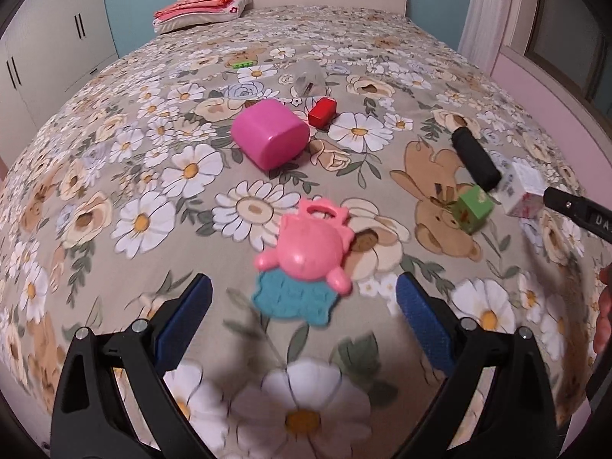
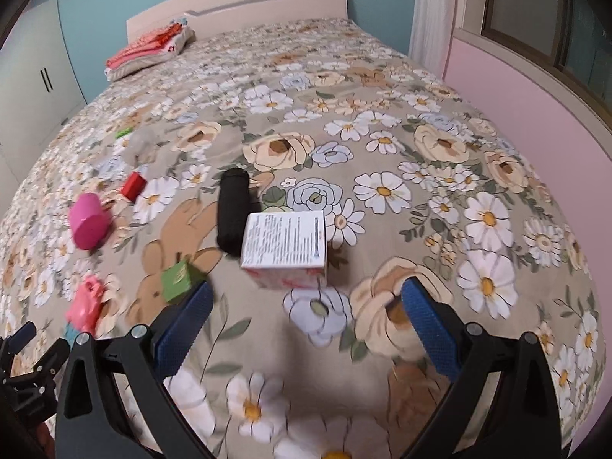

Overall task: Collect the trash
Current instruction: 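Grasp the pink pig toy with left tool while right tool grasps the white box, then carry the pig toy and white box down over the trash bin with both tools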

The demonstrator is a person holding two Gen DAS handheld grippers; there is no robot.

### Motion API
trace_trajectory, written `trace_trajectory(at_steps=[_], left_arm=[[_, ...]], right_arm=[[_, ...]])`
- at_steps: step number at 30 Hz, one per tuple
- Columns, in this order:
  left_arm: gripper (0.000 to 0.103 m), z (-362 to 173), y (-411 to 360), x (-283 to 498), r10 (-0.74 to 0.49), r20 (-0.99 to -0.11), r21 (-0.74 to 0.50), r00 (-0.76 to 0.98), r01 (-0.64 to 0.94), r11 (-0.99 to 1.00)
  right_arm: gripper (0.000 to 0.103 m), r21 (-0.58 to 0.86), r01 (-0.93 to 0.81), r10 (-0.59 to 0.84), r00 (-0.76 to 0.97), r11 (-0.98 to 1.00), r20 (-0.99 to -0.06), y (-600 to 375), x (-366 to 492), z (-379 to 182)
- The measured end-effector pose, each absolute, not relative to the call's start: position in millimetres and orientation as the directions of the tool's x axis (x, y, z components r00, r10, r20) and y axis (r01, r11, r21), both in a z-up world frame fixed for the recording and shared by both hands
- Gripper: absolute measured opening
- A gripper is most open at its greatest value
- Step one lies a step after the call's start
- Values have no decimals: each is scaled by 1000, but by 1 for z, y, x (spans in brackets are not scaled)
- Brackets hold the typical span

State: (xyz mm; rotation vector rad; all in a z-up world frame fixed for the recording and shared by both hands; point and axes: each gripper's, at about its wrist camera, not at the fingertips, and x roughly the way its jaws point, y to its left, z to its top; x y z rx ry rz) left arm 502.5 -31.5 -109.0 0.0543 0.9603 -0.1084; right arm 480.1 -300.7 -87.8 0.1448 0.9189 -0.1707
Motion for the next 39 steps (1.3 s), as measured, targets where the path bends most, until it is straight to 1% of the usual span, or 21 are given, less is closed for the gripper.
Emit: trace_trajectory(at_steps=[4,9,11,12,13,14,16,18,19,20,21,22,29,39], left_arm=[[95,-124,-32,525,-60,-827,4,558,114,994],[95,-139,-33,546,-75,-845,-15,530,116,993],[93,-145,-33,554,-77,-850,-19,520,117,993],[89,-148,-34,556,-78,-852,-19,517,119,993],[79,-152,-35,558,-86,-858,-26,506,126,992],[78,-155,-35,560,-95,-862,-32,497,134,990],[78,-158,-36,562,-94,-858,-25,505,143,989],[76,-159,-36,564,-102,-857,-29,505,151,988],[70,-159,-37,565,-115,-855,-38,506,159,987],[65,-159,-37,565,-121,-854,-41,506,166,985],[60,-159,-37,564,-126,-854,-41,505,175,984],[58,-158,-39,563,-128,-855,-39,502,184,982],[58,-147,-32,556,-172,-864,-100,474,174,980],[57,-92,-32,525,-183,-817,-91,546,190,977]], right_arm=[[100,33,210,-93,558,977,-824,-303,507,-110],[100,16,219,-107,540,975,-834,-307,527,-125],[98,24,219,-100,536,975,-838,-309,530,-129],[94,24,217,-98,534,976,-840,-309,532,-130],[85,25,210,-92,529,977,-843,-309,533,-133],[77,24,206,-89,523,978,-848,-308,535,-135],[76,32,203,-76,504,979,-860,-310,538,-141],[73,32,202,-77,508,979,-858,-310,538,-143],[67,31,199,-77,512,980,-856,-310,539,-143],[57,29,197,-78,514,980,-854,-309,539,-143],[56,26,195,-80,515,980,-854,-310,539,-143],[56,31,194,-76,516,980,-854,-310,539,-143],[56,51,189,-58,531,981,-846,-313,529,-134],[56,60,184,-63,600,981,-798,-314,502,-84]])
